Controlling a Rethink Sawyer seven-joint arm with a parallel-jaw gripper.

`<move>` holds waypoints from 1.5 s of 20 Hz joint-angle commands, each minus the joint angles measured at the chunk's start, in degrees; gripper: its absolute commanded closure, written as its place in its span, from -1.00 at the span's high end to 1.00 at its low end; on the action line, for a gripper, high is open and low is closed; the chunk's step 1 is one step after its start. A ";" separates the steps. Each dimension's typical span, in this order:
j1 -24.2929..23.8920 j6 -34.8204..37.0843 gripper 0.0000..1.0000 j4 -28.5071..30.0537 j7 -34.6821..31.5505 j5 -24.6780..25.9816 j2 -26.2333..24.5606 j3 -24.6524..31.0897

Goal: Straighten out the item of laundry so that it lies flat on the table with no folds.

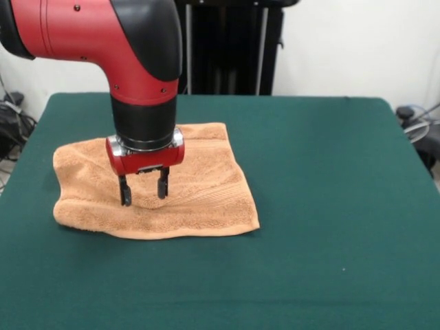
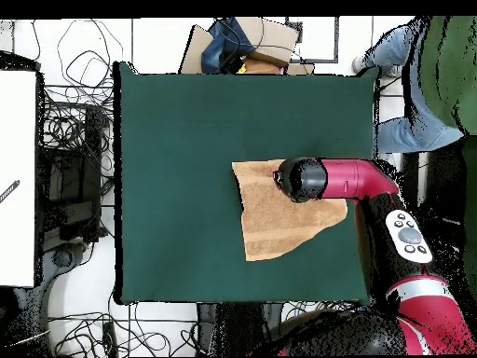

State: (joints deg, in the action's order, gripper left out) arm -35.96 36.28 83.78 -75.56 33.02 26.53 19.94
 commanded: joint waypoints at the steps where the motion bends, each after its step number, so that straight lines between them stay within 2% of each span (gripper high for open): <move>1: 1.65 2.12 1.00 -1.02 -0.57 2.38 -1.63 -1.49; 9: -0.30 2.47 1.00 -0.56 0.88 1.33 -2.70 -0.36; 21: -1.79 -0.95 1.00 6.17 -1.38 1.86 0.87 -1.61; 30: -3.90 -2.83 1.00 7.76 -1.31 2.97 0.53 -1.86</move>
State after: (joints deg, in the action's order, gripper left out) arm -38.76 36.27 86.81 -75.56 33.00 27.04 19.86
